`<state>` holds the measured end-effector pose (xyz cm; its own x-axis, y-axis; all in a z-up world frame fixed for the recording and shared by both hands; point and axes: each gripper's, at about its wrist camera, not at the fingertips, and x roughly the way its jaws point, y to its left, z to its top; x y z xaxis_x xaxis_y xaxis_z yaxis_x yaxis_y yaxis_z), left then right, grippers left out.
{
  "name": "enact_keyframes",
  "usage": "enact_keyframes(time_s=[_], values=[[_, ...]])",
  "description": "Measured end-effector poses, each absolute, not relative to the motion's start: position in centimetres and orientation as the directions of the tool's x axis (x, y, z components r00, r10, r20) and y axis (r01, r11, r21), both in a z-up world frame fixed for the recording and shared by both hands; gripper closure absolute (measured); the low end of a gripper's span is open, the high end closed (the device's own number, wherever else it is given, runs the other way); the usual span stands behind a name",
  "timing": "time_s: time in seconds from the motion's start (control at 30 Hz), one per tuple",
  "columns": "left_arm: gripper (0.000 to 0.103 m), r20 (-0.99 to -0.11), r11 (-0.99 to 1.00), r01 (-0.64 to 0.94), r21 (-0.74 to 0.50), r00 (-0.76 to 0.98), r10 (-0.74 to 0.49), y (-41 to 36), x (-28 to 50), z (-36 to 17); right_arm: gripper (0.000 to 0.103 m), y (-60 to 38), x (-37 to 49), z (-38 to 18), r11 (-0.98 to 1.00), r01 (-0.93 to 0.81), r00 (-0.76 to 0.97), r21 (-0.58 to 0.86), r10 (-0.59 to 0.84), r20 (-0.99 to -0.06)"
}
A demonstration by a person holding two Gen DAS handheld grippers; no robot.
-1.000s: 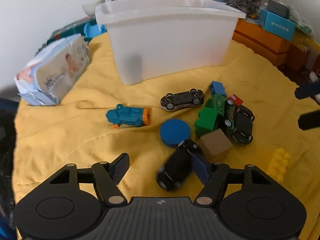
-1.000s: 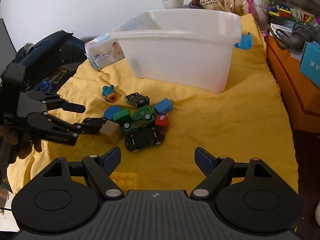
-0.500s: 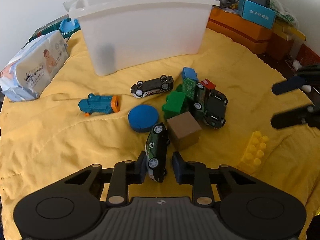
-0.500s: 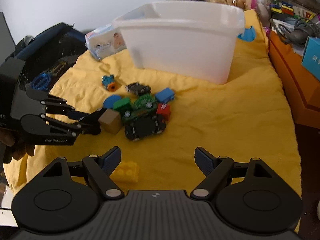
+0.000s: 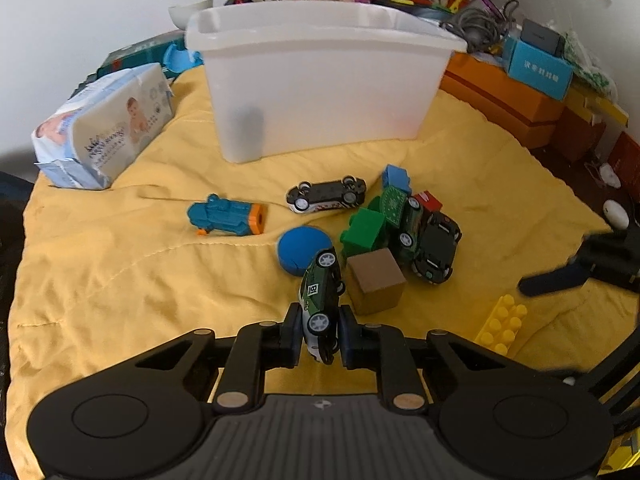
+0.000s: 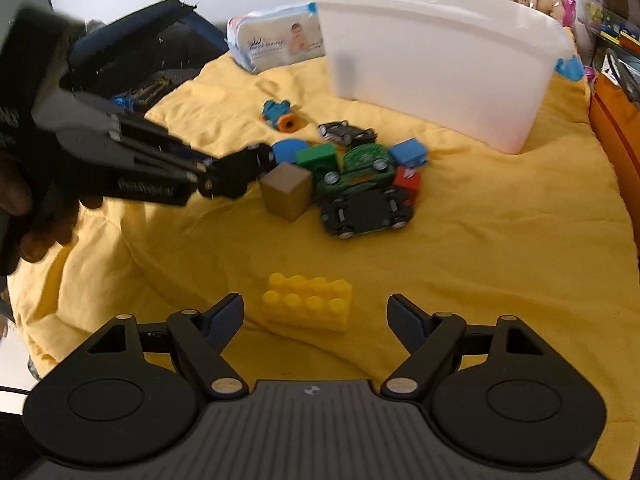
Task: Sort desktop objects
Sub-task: 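Grasp the dark green toy car with left tool while right grasps yellow block, then drop the green car and yellow block into the white bin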
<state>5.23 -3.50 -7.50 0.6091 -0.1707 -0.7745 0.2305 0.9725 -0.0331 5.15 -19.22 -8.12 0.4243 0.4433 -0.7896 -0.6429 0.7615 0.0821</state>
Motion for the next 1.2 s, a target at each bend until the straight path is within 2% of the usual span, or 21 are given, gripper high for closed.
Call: enact_keyframes(time_s=[0.07,0.13,0.4,0.77,0.97,1.2], values=[[0.082,-0.769,0.975,0.221,-0.039,0.616,-0.170,-3.2,5.1,-7.0,0.030,-18.6,4.9,-8.5,0.759,-0.647,0.433,0.068,0.439,-0.787],[0.082,-0.763,0.975,0.216,-0.043,0.623,-0.172,-3.0,4.9,-6.5,0.049,-18.2,4.9,-8.9,0.763,-0.645,0.445,0.037,0.414,-0.794],[0.082,-0.727,0.980,0.184,-0.075,0.663,-0.180,-2.2,5.3,-4.2,0.050,-19.8,5.9,-6.5,0.788,-0.608,0.470,0.096,0.454,-0.757],[0.082,-0.654,0.986,0.133,-0.104,0.737,-0.169,-1.0,9.4,1.4,0.050,-24.2,12.2,1.8,0.861,-0.499,0.658,0.096,0.449,-0.605],[0.081,-0.621,0.990,0.114,-0.080,0.771,-0.139,-1.4,13.4,4.0,0.050,-25.0,17.9,3.4,0.896,-0.427,0.695,0.122,0.411,-0.590],[0.081,-0.614,0.990,0.101,-0.094,0.777,-0.138,-2.1,18.2,5.4,0.050,-23.8,22.5,4.7,0.898,-0.430,0.710,0.091,0.398,-0.580]])
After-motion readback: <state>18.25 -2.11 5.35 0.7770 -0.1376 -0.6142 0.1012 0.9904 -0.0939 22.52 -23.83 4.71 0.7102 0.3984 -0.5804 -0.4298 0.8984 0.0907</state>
